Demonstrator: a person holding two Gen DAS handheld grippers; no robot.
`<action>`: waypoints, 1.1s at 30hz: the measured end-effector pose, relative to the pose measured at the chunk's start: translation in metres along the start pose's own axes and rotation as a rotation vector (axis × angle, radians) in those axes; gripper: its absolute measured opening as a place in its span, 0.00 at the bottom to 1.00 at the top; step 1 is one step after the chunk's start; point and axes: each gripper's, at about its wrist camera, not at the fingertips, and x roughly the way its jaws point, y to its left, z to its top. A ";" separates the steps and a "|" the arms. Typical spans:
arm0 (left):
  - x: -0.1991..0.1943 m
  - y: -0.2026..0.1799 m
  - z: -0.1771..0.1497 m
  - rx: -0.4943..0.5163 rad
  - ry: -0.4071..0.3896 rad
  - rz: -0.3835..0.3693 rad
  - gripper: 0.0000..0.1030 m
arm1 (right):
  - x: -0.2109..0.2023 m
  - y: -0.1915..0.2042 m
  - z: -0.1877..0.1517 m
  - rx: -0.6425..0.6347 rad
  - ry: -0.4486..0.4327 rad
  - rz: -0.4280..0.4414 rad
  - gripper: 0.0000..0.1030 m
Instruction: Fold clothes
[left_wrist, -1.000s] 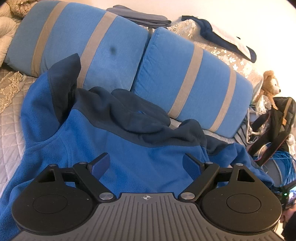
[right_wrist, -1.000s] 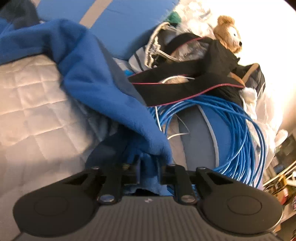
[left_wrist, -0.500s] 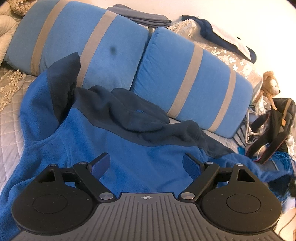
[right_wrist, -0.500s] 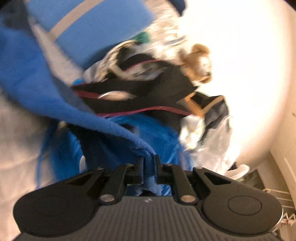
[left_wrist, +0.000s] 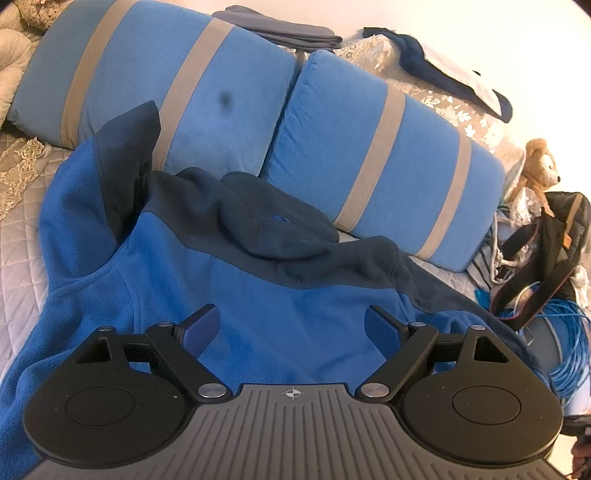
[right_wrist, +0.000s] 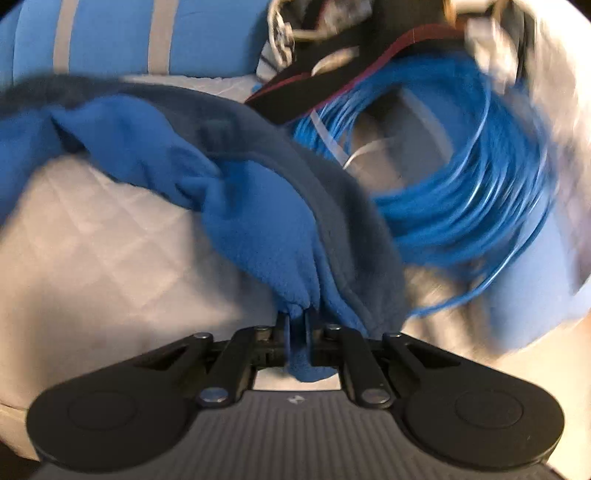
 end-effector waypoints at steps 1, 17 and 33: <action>0.000 0.000 0.000 -0.001 0.000 0.001 0.84 | 0.001 -0.005 -0.001 0.033 0.014 0.042 0.07; 0.000 -0.001 -0.001 -0.008 0.001 0.004 0.84 | -0.044 -0.018 -0.043 0.197 -0.149 0.123 0.79; 0.001 -0.002 -0.002 -0.002 0.005 0.018 0.84 | 0.020 -0.064 -0.144 1.440 -0.306 0.571 0.61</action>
